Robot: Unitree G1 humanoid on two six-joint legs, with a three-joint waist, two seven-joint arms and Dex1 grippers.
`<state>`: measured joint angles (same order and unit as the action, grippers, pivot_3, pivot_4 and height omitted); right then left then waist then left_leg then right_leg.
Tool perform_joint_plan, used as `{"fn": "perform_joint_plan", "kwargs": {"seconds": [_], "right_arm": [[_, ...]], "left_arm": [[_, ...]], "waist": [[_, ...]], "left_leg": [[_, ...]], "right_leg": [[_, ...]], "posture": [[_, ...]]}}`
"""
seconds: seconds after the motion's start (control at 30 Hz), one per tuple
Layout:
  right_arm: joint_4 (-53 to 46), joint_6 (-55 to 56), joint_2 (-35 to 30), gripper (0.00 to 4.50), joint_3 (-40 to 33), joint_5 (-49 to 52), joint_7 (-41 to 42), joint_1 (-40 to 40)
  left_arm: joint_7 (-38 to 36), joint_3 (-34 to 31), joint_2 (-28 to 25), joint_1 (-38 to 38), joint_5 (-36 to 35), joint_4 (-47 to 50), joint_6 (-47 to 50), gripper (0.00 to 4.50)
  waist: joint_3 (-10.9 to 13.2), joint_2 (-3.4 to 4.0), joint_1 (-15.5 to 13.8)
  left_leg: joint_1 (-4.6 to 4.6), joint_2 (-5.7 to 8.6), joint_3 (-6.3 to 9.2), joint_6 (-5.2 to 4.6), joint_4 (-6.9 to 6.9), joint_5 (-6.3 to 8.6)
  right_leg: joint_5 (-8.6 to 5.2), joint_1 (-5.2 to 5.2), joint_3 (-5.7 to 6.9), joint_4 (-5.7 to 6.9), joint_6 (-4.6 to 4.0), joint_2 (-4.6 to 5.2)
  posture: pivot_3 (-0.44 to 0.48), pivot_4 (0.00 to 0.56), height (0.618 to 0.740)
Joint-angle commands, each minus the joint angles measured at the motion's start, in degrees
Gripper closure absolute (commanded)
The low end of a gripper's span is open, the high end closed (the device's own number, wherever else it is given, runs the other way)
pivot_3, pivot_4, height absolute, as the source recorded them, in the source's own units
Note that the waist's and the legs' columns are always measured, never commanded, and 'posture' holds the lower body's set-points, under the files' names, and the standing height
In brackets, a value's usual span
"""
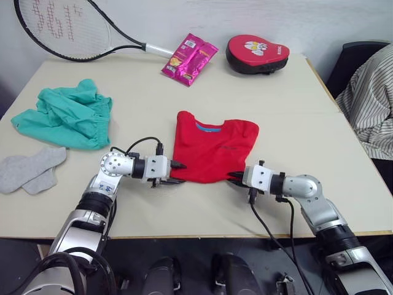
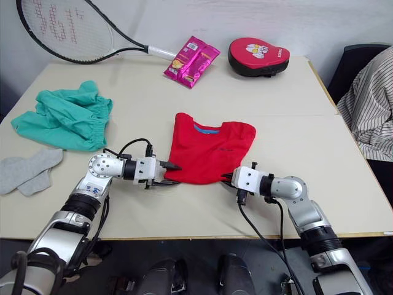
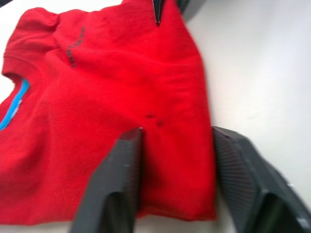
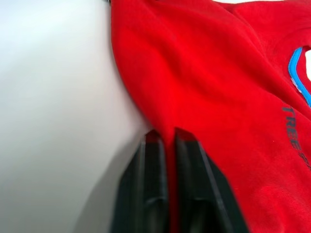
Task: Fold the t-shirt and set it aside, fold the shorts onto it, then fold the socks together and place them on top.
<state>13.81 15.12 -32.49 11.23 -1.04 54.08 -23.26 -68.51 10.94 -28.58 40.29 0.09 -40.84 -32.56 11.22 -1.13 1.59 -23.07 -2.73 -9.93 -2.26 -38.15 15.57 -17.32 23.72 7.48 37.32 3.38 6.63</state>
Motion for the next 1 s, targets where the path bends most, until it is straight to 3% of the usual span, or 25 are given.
{"fn": "perform_joint_plan", "kwargs": {"seconds": [0.03, 0.1, 0.27, 0.43, 0.6, 0.77, 0.8, 0.93, 0.97, 1.0], "right_arm": [[-1.4, 1.6, -1.8, 4.5, -0.8, 2.4, 2.6, 1.8], [-3.3, 3.0, -2.7, 4.5, -1.4, 4.6, 4.4, 3.6], [-10.4, 3.1, -5.6, 4.5, -2.9, 9.8, 7.8, 9.6], [-17.1, 0.6, -8.4, 4.5, -4.3, 11.9, 7.3, 16.1], [-22.5, -2.4, -8.6, 4.5, -3.8, 11.4, 5.4, 22.1], [-21.8, -4.0, -8.3, 4.5, -5.0, 12.8, 4.7, 22.2], [-21.6, -4.0, -8.5, 3.94, -5.2, 13.0, 4.8, 22.0], [-23.0, -4.6, -10.8, 2.73, -6.3, 16.5, 8.9, 22.2], [-26.5, -10.2, -12.3, 2.33, -7.6, 22.5, 10.6, 23.4], [-29.4, -13.7, -12.9, 2.03, -9.2, 27.1, 11.0, 24.0]], "left_arm": [[-2.0, -0.8, -2.6, -5.1, -3.3, 7.3, 3.6, 3.82], [-2.8, -1.8, -4.2, -8.6, -5.8, 13.2, 6.4, 4.48], [-1.5, -4.3, -8.7, -19.9, -11.0, 31.4, 14.2, 4.48], [2.2, -5.1, -11.0, -30.0, -11.6, 44.5, 19.3, 4.48], [5.9, -5.3, -11.8, -35.2, -10.0, 49.6, 21.4, 4.48], [7.1, -6.3, -12.3, -36.4, -12.1, 51.6, 25.1, 4.48], [7.3, -6.4, -12.4, -36.4, -12.5, 51.9, 25.7, 3.99], [7.0, -7.9, -13.2, -37.1, -15.5, 53.0, 30.2, 2.91], [6.4, -9.6, -14.0, -37.7, -18.1, 53.7, 32.4, 2.53], [5.2, -11.3, -15.6, -38.3, -19.9, 53.8, 34.5, 2.52]], "waist": [[0.0, 0.0, 0.0], [0.0, 0.0, 0.0], [0.0, 0.02, 0.1], [0.0, 0.03, 0.0], [0.0, 0.04, -0.3], [0.0, 0.04, -0.2], [0.0, 0.04, -0.2], [0.0, 0.08, -0.2], [0.0, 0.08, -0.2], [0.1, 0.12, -0.2]], "left_leg": [[0.0, 0.0, 0.0, 0.0, 0.01, 0.0], [-0.01, -0.03, 0.02, 0.03, 0.06, 0.01], [-0.03, -0.07, 0.03, 0.04, 0.12, 0.02], [-0.01, -0.07, 0.14, 0.05, 0.17, 0.1], [-0.01, -0.09, 0.24, 0.16, 0.21, 0.47], [-0.01, -0.09, 0.24, 0.14, 0.22, 0.48], [-0.01, -0.1, 0.24, 0.15, 0.22, 0.48], [-0.02, -0.1, 0.24, 0.16, 0.23, 0.49], [-0.02, -0.11, 0.24, 0.16, 0.23, 0.49], [-0.03, -0.1, 0.24, 0.15, 0.23, 0.49]], "right_leg": [[0.0, 0.01, 0.0, 0.0, 0.0, 0.0], [-0.02, 0.02, 0.01, -0.02, -0.03, -0.01], [-0.05, 0.01, 0.02, -0.17, -0.04, -0.05], [-0.04, -0.07, 0.02, -0.25, -0.04, 0.0], [-0.04, -0.1, 0.06, -0.35, -0.05, 0.0], [-0.05, -0.09, 0.07, -0.39, -0.06, 0.0], [-0.05, -0.09, 0.07, -0.38, -0.07, 0.0], [-0.08, -0.07, 0.1, -0.38, -0.12, -0.01], [-0.08, -0.08, 0.11, -0.4, -0.12, -0.01], [-0.08, -0.08, 0.11, -0.4, -0.12, -0.01]], "posture": [[0.0, 0.15, 0.74], [0.0, 0.15, 0.74], [0.0, 0.15, 0.74], [0.0, 0.15, 0.74], [0.0, 0.15, 0.74], [0.0, 0.15, 0.74], [0.0, 0.15, 0.74], [0.0, 0.15, 0.74], [0.0, 0.15, 0.74], [0.0, 0.15, 0.74]]}}
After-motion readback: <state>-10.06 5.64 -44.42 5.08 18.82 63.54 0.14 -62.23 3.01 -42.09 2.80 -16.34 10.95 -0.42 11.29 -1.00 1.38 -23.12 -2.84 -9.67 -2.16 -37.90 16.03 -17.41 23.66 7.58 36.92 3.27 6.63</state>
